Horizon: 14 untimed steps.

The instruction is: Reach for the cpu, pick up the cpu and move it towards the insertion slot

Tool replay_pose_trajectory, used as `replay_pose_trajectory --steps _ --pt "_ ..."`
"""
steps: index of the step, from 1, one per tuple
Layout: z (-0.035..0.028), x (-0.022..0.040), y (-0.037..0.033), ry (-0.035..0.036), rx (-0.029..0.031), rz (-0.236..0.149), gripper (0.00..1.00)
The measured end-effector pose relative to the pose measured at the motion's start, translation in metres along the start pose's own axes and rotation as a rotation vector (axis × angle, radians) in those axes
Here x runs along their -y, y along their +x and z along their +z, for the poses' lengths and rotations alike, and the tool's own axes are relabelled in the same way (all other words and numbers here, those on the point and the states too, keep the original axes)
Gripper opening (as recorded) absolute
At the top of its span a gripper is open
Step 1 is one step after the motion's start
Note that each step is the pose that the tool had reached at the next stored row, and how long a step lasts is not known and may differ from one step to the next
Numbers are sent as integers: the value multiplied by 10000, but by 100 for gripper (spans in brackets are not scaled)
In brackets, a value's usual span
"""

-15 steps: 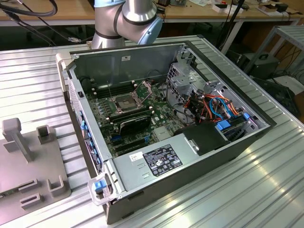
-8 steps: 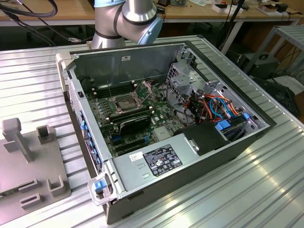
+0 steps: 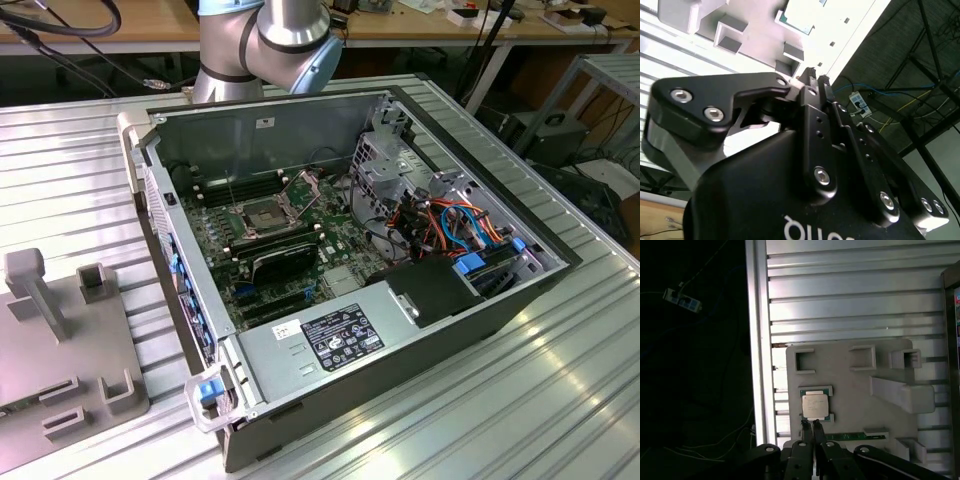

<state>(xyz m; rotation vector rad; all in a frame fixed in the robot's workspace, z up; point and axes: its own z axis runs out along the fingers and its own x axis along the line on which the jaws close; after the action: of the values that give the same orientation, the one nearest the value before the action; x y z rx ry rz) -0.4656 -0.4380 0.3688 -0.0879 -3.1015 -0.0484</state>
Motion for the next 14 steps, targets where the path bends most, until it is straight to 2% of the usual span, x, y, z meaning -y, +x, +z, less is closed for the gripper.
replay_pose_trajectory --steps 1,2,3,7,8,9,14 --pt "0 0 0 0 0 0 17" --pt "0 0 0 0 0 0 24" --pt "1 0 0 0 0 -1 36" --pt "2 1 0 0 -1 -2 60" --pt "2 2 0 0 -1 -3 60" --pt "2 2 0 1 0 -2 66" --pt "4 3 0 0 0 -4 66"
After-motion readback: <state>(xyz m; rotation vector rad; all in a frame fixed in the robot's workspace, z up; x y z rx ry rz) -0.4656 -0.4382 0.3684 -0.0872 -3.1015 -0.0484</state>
